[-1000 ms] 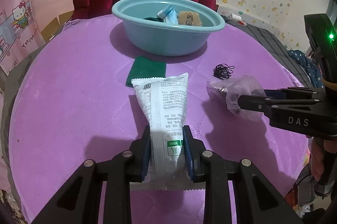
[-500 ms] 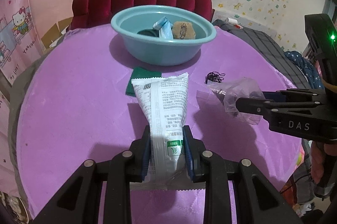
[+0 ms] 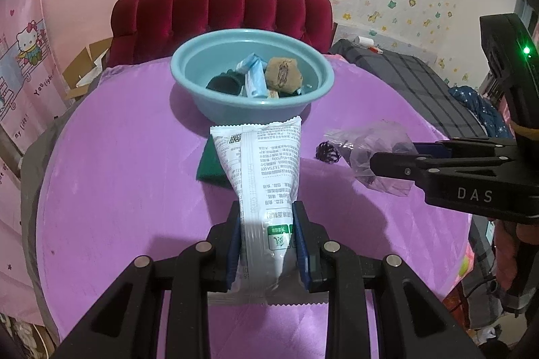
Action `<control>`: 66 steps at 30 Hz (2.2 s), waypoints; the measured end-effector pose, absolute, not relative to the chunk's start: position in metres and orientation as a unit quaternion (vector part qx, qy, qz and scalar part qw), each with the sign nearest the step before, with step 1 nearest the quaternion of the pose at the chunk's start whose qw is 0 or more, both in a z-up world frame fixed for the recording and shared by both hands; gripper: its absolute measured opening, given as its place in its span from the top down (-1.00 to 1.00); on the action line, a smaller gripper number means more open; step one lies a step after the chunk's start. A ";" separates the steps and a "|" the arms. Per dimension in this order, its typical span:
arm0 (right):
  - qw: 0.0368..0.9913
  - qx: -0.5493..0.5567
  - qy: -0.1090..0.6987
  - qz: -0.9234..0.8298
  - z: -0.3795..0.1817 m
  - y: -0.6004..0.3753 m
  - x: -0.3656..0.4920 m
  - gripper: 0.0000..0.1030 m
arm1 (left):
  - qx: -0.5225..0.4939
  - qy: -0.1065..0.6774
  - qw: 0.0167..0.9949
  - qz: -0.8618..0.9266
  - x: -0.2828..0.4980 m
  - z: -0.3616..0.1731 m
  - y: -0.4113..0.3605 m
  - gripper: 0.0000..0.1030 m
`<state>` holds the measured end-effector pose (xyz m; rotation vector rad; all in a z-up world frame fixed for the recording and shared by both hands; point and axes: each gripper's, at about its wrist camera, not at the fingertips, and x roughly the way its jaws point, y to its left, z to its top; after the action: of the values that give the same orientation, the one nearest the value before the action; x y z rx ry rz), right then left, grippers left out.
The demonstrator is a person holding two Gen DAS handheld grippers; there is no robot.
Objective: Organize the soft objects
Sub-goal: 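Carry the white packet and plastic bag with both tools over the basin, then open both tools to drop the packet and bag into the basin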
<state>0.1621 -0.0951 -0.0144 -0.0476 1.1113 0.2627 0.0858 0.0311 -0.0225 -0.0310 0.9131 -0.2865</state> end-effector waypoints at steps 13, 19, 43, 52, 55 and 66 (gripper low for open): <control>0.854 -0.029 0.501 0.137 0.019 -0.093 0.207 0.22 | 0.002 0.430 0.892 -0.141 0.126 0.001 0.023 0.40; 0.859 -0.038 0.490 0.145 0.030 -0.086 0.238 0.22 | 0.008 0.427 0.894 -0.138 0.155 0.007 0.023 0.40; 0.852 -0.041 0.503 0.140 -0.010 -0.069 0.376 0.22 | 0.010 0.435 0.892 -0.125 0.282 -0.013 0.027 0.40; 0.839 -0.044 0.526 0.131 -0.048 -0.067 0.414 0.22 | 0.005 0.458 0.881 -0.123 0.324 -0.039 0.029 0.40; 0.838 -0.042 0.529 0.130 -0.056 -0.068 0.421 0.21 | 0.004 0.466 0.876 -0.119 0.337 -0.049 0.029 0.40; 0.829 -0.021 0.541 0.137 -0.069 -0.074 0.433 0.08 | 0.012 0.477 0.871 -0.120 0.348 -0.062 0.024 0.38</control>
<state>0.4333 -0.0741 -0.0693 -0.0440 1.1490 0.2901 0.3485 0.0237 -0.0615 0.0250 0.9977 -0.2503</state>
